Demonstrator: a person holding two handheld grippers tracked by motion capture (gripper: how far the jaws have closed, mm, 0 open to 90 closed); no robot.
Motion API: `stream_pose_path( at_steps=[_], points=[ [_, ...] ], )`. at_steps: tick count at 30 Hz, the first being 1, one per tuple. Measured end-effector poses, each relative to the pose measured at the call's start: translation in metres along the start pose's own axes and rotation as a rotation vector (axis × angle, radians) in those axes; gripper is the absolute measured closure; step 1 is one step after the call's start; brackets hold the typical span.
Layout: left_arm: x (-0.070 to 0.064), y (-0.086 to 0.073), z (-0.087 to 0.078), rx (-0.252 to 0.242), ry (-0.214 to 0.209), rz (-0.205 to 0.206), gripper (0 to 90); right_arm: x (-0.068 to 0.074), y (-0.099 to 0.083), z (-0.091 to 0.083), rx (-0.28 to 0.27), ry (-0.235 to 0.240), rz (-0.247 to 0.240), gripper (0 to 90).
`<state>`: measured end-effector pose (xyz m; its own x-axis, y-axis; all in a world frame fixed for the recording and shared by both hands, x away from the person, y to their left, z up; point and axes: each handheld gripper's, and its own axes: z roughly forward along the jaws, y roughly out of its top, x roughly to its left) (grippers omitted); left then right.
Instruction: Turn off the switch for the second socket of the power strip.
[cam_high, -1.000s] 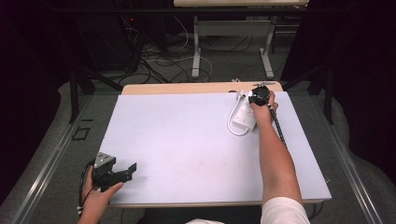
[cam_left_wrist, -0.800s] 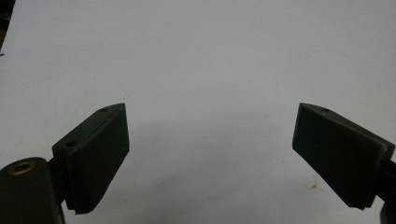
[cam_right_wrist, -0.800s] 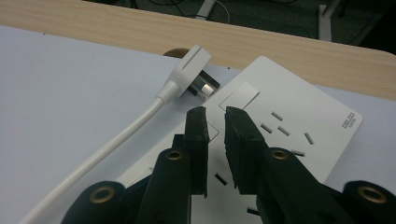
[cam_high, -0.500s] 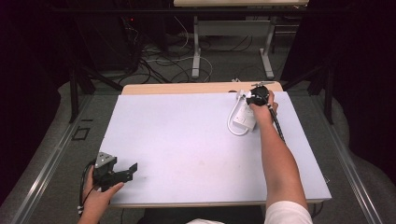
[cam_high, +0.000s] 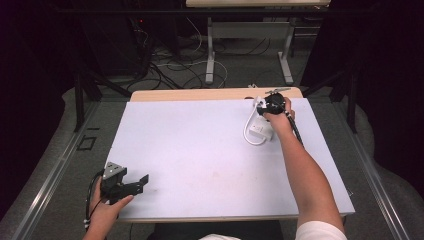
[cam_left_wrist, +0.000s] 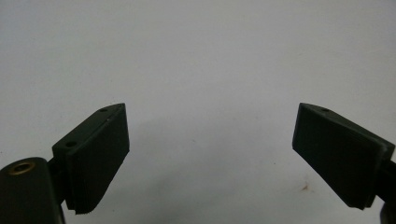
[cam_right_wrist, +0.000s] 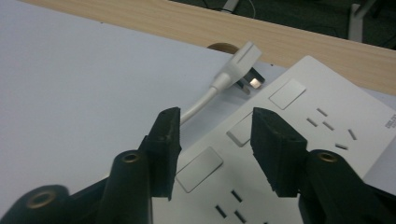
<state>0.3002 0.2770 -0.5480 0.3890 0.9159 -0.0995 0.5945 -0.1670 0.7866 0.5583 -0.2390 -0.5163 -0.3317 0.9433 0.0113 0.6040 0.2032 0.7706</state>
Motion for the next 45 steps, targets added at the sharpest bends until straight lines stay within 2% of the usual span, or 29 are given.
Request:
stream_pose_path(
  at_steps=[7, 11, 14, 17, 22, 24, 29, 33, 35, 37, 42, 45],
  points=[
    [-0.001, 0.001, 0.001, 0.002, -0.004, 0.001, 10.8, 0.008, 0.002, -0.012, 0.005, 0.014, -0.020, 38.7],
    [-0.002, 0.001, 0.001, 0.001, -0.003, -0.001, 10.9, 0.013, 0.002, -0.021, 0.022, 0.020, -0.038, 38.0],
    [-0.002, 0.001, 0.001, 0.001, -0.002, -0.001, 10.9, 0.018, 0.002, -0.028, 0.028, 0.045, -0.042, 37.1],
    [-0.001, 0.001, 0.001, 0.000, -0.002, -0.001, 10.9, 0.024, 0.002, -0.035, 0.035, 0.073, -0.068, 36.0],
    [-0.001, 0.001, 0.001, -0.001, -0.002, -0.002, 10.9, 0.035, 0.003, -0.049, 0.042, 0.093, -0.085, 34.8],
    [-0.001, 0.001, 0.001, -0.002, -0.002, 0.000, 10.9, 0.038, 0.005, -0.055, 0.042, 0.082, -0.089, 29.9],
    [-0.002, 0.001, 0.001, -0.010, 0.003, 0.001, 10.9, 0.045, 0.006, -0.069, 0.059, 0.075, -0.106, 25.2],
    [-0.002, 0.001, 0.001, -0.011, 0.003, 0.000, 10.9, 0.051, 0.006, -0.081, 0.092, 0.098, -0.117, 17.0],
    [-0.002, 0.001, 0.001, -0.012, 0.001, 0.000, 10.9, 0.053, 0.006, -0.087, 0.110, 0.110, -0.146, 14.9],
    [-0.003, 0.001, 0.001, -0.010, 0.000, -0.002, 10.9, 0.055, 0.004, -0.094, 0.095, 0.115, -0.170, 12.9],
    [-0.003, 0.002, 0.001, -0.011, -0.001, -0.002, 10.9, 0.061, -0.002, -0.108, 0.065, 0.125, -0.155, 4.0],
    [-0.003, 0.002, 0.001, -0.010, -0.002, 0.001, 10.9, 0.065, -0.006, -0.115, 0.062, 0.148, -0.175, 0.0]
  ],
)
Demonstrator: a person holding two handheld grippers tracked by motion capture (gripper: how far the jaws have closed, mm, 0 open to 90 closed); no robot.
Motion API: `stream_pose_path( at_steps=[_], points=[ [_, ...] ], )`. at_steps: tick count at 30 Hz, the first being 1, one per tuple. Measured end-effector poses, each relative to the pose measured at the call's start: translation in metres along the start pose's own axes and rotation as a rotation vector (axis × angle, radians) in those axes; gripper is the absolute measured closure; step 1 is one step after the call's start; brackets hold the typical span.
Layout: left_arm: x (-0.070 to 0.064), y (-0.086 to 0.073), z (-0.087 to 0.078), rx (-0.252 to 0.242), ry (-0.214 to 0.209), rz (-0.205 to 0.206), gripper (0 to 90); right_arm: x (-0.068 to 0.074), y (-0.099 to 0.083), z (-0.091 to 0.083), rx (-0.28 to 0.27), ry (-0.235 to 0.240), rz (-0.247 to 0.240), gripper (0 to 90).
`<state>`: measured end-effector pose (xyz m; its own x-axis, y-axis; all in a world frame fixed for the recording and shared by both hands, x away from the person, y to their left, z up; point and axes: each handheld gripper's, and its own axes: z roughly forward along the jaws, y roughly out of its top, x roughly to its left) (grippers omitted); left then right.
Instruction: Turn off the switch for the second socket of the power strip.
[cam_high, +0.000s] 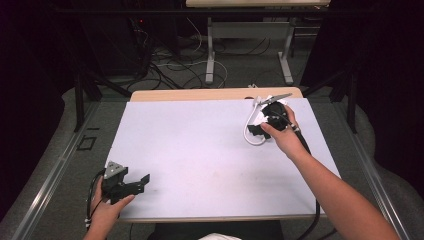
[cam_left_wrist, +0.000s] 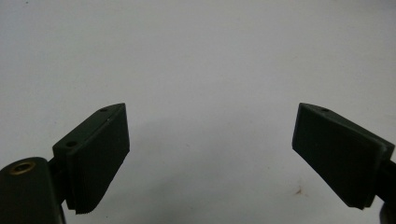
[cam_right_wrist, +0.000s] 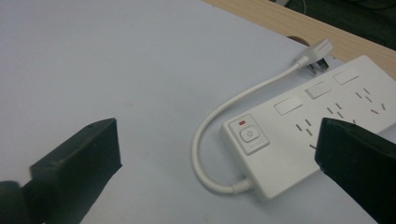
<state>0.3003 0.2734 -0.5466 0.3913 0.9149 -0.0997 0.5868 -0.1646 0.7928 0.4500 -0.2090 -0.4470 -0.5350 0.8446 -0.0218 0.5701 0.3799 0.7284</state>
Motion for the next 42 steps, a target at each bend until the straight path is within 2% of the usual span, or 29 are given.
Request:
stream_pose_path(
  at_steps=[5, 10, 24, 31, 34, 42],
  points=[
    [0.000, 0.000, 0.000, 0.002, 0.000, 0.003, 10.9, 0.012, -0.007, -0.009, 0.001, 0.023, -0.043, 0.0],
    [-0.001, 0.000, 0.000, -0.003, 0.000, 0.001, 10.9, 0.021, -0.014, -0.016, -0.008, 0.043, -0.063, 0.0],
    [-0.002, 0.000, 0.000, -0.003, -0.002, 0.001, 10.9, 0.042, -0.039, -0.033, -0.031, 0.112, -0.087, 0.0],
    [-0.001, 0.000, -0.001, -0.003, -0.001, 0.003, 10.9, 0.050, -0.057, -0.036, -0.030, 0.118, -0.109, 0.0],
    [-0.001, 0.000, -0.001, -0.004, -0.001, 0.002, 10.9, 0.052, -0.069, -0.036, -0.025, 0.139, -0.096, 0.0],
    [-0.002, 0.000, -0.001, -0.003, 0.000, 0.005, 10.9, 0.050, -0.094, -0.036, -0.039, 0.150, -0.057, 0.0]
  ],
)
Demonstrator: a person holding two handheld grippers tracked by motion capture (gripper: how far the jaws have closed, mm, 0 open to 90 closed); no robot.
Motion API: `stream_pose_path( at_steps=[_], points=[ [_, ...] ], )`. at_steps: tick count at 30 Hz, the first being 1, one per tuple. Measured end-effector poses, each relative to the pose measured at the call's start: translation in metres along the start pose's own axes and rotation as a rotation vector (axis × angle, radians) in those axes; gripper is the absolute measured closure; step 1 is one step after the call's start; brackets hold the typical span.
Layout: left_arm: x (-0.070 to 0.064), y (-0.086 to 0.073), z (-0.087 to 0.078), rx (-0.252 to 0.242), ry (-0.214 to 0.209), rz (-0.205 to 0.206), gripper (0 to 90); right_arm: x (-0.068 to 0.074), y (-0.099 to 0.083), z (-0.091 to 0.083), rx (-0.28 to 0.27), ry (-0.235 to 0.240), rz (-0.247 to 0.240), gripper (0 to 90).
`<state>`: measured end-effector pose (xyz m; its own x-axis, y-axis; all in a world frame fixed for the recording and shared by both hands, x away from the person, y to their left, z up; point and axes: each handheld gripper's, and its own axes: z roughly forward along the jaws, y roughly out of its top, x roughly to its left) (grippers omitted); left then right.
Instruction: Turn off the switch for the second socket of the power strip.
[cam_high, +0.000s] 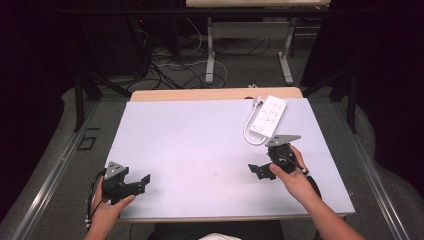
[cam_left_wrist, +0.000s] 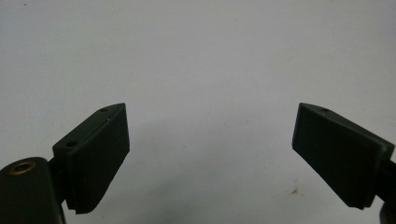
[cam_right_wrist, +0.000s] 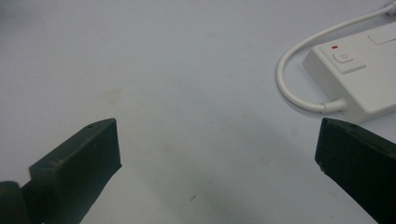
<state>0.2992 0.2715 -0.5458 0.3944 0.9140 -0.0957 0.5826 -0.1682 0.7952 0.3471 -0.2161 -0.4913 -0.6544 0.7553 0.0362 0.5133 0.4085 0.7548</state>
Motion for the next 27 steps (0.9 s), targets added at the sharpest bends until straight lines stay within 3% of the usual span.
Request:
stream_pose_path(
  at_steps=[5, 8, 27],
  points=[
    [0.000, 0.000, 0.000, -0.001, 0.001, -0.001, 10.9, -0.002, -0.013, -0.004, -0.029, -0.009, 0.020, 0.0],
    [0.000, 0.000, 0.000, 0.000, 0.001, 0.001, 10.9, -0.004, -0.022, -0.006, -0.036, -0.037, 0.027, 0.0],
    [0.000, 0.000, -0.001, 0.004, 0.001, 0.001, 10.9, -0.030, -0.065, -0.009, -0.032, -0.135, 0.113, 0.0]
  ],
)
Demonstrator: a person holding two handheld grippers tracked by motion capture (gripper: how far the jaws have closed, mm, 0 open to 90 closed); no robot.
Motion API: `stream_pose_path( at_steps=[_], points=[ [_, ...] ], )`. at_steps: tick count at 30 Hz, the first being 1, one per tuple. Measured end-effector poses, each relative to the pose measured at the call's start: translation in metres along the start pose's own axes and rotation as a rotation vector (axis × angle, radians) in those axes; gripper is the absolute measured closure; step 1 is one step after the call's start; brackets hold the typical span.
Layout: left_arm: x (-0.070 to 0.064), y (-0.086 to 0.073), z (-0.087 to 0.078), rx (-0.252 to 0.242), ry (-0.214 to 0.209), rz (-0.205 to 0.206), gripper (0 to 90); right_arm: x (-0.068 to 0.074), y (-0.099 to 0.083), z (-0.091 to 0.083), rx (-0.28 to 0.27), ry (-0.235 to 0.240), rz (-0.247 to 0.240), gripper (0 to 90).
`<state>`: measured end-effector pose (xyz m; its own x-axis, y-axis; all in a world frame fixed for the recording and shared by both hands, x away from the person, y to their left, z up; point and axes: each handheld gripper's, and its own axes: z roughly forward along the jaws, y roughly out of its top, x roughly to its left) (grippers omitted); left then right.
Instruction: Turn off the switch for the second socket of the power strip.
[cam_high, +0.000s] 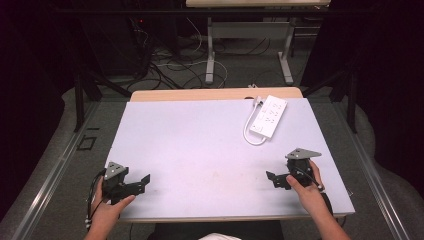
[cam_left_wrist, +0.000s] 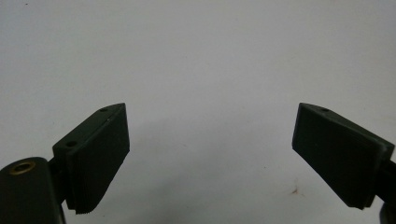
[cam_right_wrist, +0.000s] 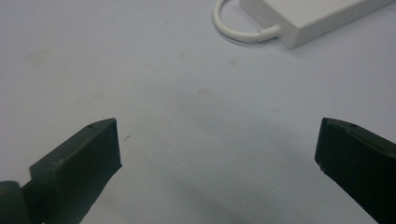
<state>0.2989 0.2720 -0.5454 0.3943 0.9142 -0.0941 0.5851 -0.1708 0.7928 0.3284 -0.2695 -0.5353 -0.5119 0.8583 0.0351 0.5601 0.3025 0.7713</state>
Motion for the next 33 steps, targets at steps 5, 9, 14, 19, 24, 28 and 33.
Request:
stream_pose_path(
  at_steps=[5, 9, 14, 19, 24, 28, 33],
  points=[
    [0.000, 0.000, 0.000, 0.002, -0.001, 0.001, 10.9, -0.012, -0.005, 0.000, -0.008, -0.035, 0.026, 0.0],
    [0.000, 0.000, 0.000, 0.001, -0.001, 0.000, 10.9, -0.021, -0.011, 0.001, -0.015, -0.059, 0.054, 0.0],
    [0.000, 0.000, 0.000, 0.001, -0.001, 0.000, 10.9, -0.029, -0.016, 0.000, -0.013, -0.102, 0.071, 0.1],
    [0.000, 0.000, 0.001, -0.003, -0.001, -0.009, 10.9, -0.036, -0.020, 0.000, -0.016, -0.123, 0.089, 0.2],
    [0.000, 0.000, 0.000, -0.004, -0.001, -0.007, 10.9, -0.040, -0.022, 0.001, -0.013, -0.130, 0.108, 0.5],
    [0.000, 0.000, 0.000, -0.005, -0.001, -0.008, 10.9, -0.041, -0.023, 0.002, -0.015, -0.131, 0.109, 0.5],
    [0.001, 0.000, 0.000, -0.003, -0.001, -0.007, 10.9, -0.042, -0.024, 0.002, -0.010, -0.132, 0.121, 0.7]
  ],
)
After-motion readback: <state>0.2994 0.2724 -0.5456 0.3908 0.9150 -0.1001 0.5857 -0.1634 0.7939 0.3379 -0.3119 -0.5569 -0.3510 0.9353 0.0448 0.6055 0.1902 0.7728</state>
